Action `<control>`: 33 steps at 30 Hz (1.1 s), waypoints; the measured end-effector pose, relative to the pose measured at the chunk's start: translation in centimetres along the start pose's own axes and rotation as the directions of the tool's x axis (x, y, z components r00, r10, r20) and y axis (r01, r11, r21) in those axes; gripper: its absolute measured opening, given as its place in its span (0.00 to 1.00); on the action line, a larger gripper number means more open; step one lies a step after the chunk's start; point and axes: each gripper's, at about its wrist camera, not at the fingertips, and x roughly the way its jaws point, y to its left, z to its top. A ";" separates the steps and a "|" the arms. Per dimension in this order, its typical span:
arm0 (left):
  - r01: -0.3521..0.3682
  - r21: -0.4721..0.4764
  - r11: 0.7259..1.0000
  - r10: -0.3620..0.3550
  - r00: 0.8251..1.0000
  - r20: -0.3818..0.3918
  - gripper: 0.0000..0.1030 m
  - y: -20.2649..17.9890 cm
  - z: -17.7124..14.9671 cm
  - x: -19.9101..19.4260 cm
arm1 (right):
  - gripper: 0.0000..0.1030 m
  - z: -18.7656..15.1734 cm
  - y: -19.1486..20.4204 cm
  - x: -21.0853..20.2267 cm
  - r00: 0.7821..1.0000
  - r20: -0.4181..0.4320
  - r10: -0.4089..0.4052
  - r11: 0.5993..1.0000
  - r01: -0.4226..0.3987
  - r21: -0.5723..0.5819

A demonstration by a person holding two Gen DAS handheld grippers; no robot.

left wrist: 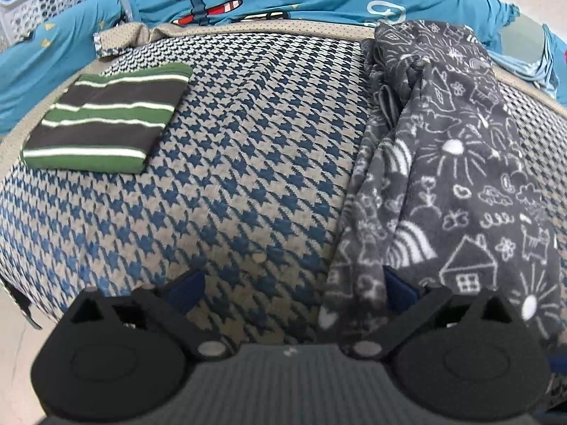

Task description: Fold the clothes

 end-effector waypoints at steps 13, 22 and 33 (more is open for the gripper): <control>0.023 -0.018 1.000 -0.022 0.999 0.047 1.00 -0.4 0.3 -2.4 | 0.32 2.0 -8.5 -3.7 0.974 0.081 -0.210 0.960 0.190 0.204; -0.037 -0.098 0.994 0.037 0.999 -0.002 1.00 0.2 0.7 -1.9 | 0.32 3.2 -14.0 -2.7 0.964 0.037 -0.263 0.902 0.232 0.363; 0.222 -0.050 0.974 -0.205 0.953 0.222 1.00 -2.4 2.3 -4.5 | 0.34 3.4 -20.4 0.3 0.967 0.021 -0.253 0.807 0.199 0.556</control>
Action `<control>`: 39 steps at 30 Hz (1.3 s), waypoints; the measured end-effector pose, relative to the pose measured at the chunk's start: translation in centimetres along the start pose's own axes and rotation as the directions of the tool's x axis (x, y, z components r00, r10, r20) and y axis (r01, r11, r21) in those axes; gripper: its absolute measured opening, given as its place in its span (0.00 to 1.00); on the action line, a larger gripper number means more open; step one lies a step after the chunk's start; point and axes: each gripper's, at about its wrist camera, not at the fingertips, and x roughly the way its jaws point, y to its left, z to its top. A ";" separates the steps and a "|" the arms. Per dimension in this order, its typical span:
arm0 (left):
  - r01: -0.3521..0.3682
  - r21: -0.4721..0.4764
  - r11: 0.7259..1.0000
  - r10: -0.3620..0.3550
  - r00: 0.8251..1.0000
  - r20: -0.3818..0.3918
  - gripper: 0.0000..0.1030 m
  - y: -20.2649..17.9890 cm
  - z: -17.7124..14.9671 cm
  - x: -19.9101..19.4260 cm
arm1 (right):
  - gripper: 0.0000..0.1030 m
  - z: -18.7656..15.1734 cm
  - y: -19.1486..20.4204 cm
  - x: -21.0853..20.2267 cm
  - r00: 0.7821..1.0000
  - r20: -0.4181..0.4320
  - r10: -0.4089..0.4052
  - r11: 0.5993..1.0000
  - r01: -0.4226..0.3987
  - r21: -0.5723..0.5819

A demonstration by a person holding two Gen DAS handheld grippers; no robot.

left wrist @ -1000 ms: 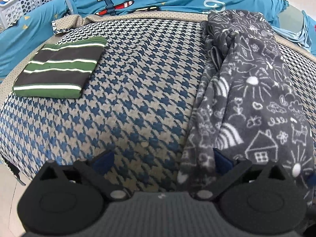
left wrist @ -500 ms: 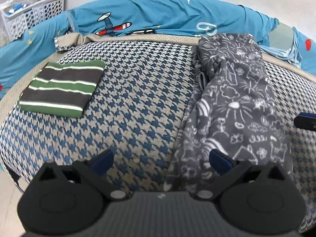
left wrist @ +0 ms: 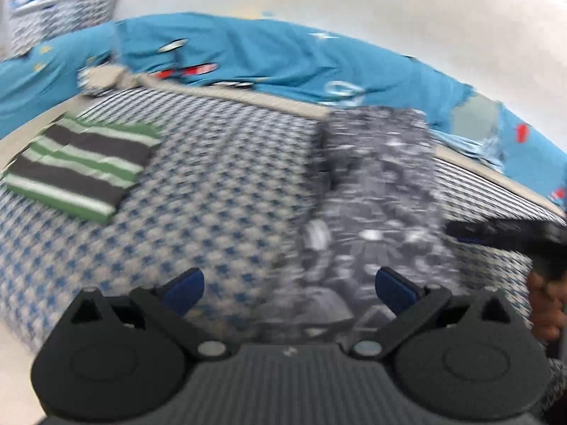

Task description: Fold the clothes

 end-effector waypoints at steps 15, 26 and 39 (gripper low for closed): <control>0.172 0.301 0.938 -0.129 0.979 -0.158 1.00 -9.5 -2.6 3.6 | 0.44 0.7 -2.3 2.7 0.993 0.021 0.116 0.983 -0.118 0.138; 0.173 0.373 0.911 -0.102 0.974 -0.204 1.00 -9.4 -4.0 3.7 | 0.13 1.6 -1.4 2.1 0.992 0.063 0.113 0.982 -0.121 0.143; 0.218 0.439 0.871 -0.105 0.958 -0.266 1.00 -7.8 -5.3 1.8 | 0.12 1.7 -1.3 2.8 0.997 0.049 0.056 0.992 -0.061 0.112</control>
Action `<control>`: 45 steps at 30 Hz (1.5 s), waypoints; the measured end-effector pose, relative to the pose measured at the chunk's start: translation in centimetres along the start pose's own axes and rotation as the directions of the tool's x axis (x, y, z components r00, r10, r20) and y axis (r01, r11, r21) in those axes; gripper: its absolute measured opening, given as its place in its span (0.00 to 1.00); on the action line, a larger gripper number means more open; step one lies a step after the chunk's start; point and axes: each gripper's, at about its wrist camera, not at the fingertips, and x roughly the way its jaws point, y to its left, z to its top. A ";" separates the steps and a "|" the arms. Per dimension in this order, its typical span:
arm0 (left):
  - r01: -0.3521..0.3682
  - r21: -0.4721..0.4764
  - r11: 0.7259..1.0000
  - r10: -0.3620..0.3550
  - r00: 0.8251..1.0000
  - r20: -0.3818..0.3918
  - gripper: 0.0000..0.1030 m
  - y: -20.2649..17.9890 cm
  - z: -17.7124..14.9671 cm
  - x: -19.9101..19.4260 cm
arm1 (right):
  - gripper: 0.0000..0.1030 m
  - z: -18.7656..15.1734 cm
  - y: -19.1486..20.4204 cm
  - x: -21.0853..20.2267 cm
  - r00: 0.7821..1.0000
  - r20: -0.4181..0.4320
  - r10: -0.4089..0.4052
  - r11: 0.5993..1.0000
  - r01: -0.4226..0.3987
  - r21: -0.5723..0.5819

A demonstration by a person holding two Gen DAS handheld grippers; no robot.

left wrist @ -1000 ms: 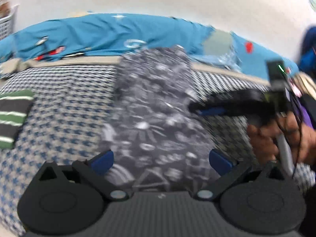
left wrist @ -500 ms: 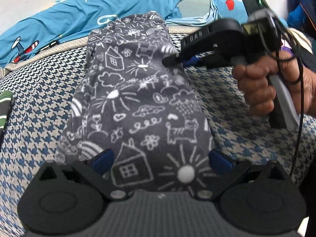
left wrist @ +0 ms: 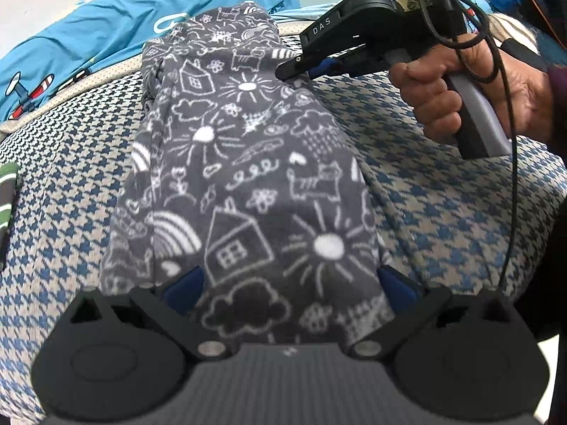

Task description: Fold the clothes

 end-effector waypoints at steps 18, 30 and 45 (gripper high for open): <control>0.127 -0.118 0.985 -0.109 0.983 0.147 1.00 2.0 1.1 -3.4 | 0.18 -1.2 1.5 -4.3 1.000 -0.018 0.018 0.989 -0.021 -0.146; 0.010 -0.075 0.997 -0.009 1.000 0.021 1.00 1.9 0.0 -1.7 | 0.17 -6.1 4.3 -4.0 0.988 -0.154 -0.019 0.924 -0.041 -0.379; 0.072 -0.080 0.994 -0.071 0.997 0.007 1.00 1.7 -0.3 -4.8 | 0.20 -3.9 3.0 -5.6 0.992 -0.120 0.029 0.949 -0.065 -0.307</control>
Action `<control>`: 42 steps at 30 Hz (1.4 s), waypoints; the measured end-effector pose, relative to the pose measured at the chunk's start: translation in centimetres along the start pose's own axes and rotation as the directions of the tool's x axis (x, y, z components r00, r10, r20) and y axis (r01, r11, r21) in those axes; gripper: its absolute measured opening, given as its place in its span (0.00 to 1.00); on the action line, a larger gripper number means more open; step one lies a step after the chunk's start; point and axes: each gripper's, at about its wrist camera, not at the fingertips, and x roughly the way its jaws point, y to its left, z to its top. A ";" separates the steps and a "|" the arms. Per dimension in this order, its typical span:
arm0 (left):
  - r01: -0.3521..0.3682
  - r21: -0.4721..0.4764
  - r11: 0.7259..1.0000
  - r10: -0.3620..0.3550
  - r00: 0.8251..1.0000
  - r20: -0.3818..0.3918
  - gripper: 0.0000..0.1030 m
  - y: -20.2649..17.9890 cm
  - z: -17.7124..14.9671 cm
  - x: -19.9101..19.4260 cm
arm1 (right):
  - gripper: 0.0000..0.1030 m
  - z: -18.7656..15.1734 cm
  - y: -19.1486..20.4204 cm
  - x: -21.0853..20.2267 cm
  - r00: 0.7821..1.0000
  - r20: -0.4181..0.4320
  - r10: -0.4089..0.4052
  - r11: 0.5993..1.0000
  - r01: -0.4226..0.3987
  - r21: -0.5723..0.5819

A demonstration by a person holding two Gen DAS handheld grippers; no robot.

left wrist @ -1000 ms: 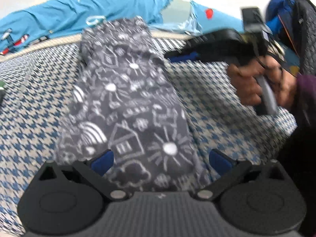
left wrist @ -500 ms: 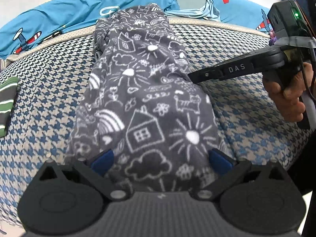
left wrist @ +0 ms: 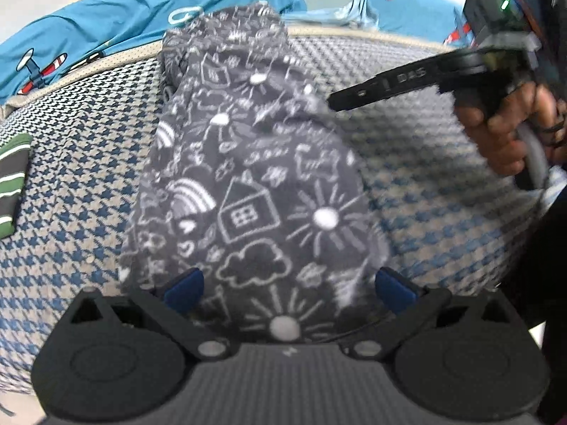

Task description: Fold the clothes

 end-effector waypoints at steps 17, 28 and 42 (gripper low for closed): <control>-0.056 -0.230 0.972 0.073 0.995 0.068 1.00 4.3 8.5 4.9 | 0.28 3.8 -5.8 2.7 0.990 0.124 -0.063 0.967 0.029 0.254; -0.096 -0.346 0.933 0.112 0.993 0.027 1.00 6.1 10.2 8.9 | 0.40 6.1 -10.6 5.7 0.978 0.204 -0.037 0.911 -0.050 0.408; -0.127 -0.354 0.926 0.136 0.991 0.002 1.00 6.3 10.1 9.7 | 0.50 8.0 -14.0 8.8 0.968 0.248 -0.040 0.881 -0.084 0.466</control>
